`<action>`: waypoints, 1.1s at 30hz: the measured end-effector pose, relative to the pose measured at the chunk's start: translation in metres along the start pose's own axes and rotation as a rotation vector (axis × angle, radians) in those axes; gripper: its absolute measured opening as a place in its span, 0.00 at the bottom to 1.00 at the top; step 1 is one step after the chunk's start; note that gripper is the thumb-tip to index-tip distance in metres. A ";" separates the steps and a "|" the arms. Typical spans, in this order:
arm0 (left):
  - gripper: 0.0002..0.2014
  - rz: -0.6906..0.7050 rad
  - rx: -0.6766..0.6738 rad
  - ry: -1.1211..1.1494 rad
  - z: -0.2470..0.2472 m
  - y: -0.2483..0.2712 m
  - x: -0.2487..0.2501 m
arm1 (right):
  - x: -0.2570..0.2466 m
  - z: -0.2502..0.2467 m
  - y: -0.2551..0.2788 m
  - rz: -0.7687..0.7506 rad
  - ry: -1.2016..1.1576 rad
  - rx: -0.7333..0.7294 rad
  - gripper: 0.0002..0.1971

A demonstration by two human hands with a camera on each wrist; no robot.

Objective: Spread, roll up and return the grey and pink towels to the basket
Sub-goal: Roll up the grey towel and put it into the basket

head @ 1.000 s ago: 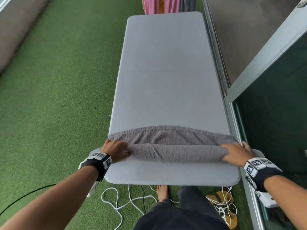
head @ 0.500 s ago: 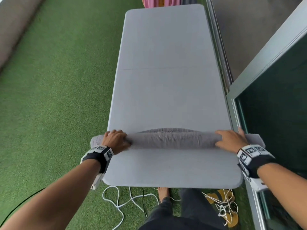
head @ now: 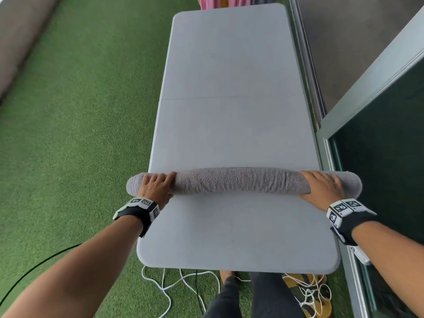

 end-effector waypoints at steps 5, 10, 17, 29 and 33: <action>0.25 -0.056 -0.120 0.183 -0.006 0.031 0.055 | -0.042 0.004 0.033 0.000 -0.190 -0.151 0.27; 0.27 -0.012 -0.287 0.543 0.007 0.073 0.136 | -0.124 0.057 0.085 0.040 -0.597 -0.255 0.37; 0.26 -0.129 -0.288 1.100 0.038 0.098 0.182 | -0.155 0.080 0.102 0.151 -0.999 -0.101 0.36; 0.35 0.106 -0.446 1.311 0.050 0.115 0.188 | -0.157 0.067 0.121 0.130 -0.909 -0.101 0.38; 0.24 0.367 -0.581 1.241 0.044 0.137 0.206 | -0.174 0.064 0.123 0.171 -0.558 -0.121 0.65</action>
Point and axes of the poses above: each hand's wrist, its own y-axis away from the middle knuckle, its own z-axis out of the palm, x = y × z, the point moved 2 cm from there along -y, towards the middle knuckle, and after that the axes turned 11 degrees about -x, right-handed, at the moved point
